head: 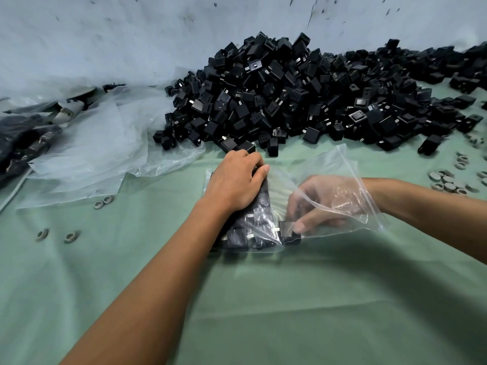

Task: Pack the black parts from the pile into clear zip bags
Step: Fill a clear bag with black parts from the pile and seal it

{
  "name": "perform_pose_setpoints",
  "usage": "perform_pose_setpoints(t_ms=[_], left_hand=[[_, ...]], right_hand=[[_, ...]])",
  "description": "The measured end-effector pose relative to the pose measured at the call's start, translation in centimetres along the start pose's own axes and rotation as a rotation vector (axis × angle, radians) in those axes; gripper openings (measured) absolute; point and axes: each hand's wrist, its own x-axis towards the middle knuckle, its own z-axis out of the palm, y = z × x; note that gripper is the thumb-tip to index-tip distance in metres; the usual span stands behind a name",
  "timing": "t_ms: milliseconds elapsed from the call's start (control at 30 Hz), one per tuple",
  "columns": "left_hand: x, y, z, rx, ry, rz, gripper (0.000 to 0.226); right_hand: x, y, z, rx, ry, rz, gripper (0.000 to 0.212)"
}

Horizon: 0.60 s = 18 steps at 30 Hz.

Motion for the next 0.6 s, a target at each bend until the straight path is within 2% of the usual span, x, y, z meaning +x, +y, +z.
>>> perform_pose_setpoints(t_ms=[67,200,267,500,600], left_hand=[[0.0,0.1,0.0,0.007,-0.005,-0.002,0.026],[-0.1,0.3,-0.2,0.02,-0.005,-0.005,0.027],[-0.1,0.4,-0.3,0.032,-0.009,-0.006,0.029],[-0.2,0.8,-0.5,0.065,-0.008,-0.013,0.03],[-0.2,1.1,-0.8,0.094,-0.011,0.001,0.032]], right_hand=[[0.2,-0.1,0.0,0.026,0.006,0.039,0.018],[0.0,0.0,0.4,-0.075,0.035,0.0,0.01],[-0.3,0.2,0.3,-0.115,0.037,-0.01,0.023],[-0.2,0.7,-0.2,-0.181,0.045,-0.018,0.023],[0.0,1.0,-0.1,-0.132,0.041,-0.023,0.023]])
